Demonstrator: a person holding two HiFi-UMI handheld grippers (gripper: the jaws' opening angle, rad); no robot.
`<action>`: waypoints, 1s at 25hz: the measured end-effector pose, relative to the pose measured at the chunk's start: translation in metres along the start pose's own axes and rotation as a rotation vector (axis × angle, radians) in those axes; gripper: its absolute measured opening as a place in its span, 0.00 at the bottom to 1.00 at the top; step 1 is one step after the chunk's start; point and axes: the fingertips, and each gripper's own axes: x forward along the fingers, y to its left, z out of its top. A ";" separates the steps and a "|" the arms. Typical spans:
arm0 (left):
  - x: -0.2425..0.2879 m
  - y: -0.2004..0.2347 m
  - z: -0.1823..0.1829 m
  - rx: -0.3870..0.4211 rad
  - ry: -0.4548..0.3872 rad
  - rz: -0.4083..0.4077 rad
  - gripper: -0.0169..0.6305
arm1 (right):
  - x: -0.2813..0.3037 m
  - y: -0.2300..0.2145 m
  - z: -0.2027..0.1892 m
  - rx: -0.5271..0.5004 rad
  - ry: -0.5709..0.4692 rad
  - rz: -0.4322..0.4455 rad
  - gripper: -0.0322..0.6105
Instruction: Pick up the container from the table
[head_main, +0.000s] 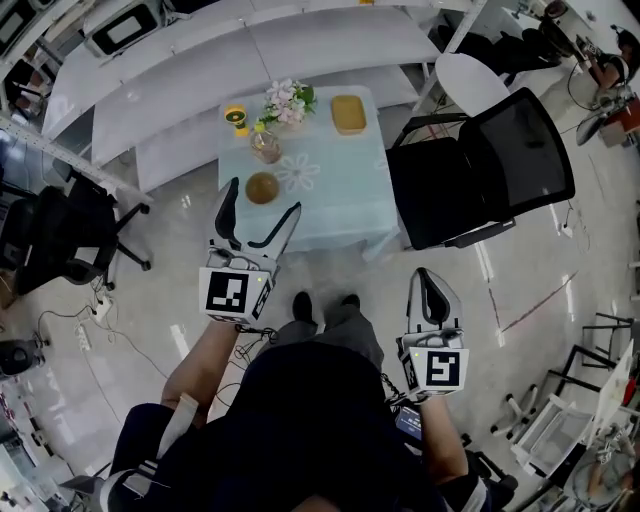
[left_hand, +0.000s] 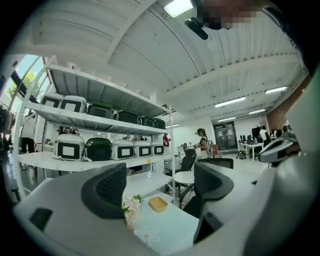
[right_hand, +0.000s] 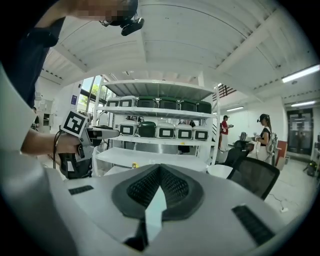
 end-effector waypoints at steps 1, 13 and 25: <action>0.012 0.001 -0.002 0.000 0.004 0.007 0.69 | 0.009 -0.008 0.000 0.001 0.008 0.004 0.05; 0.187 -0.007 -0.064 -0.041 0.099 0.131 0.68 | 0.134 -0.122 0.009 -0.037 -0.022 0.188 0.05; 0.322 0.000 -0.163 -0.072 0.251 0.135 0.67 | 0.210 -0.173 -0.009 -0.043 0.059 0.281 0.05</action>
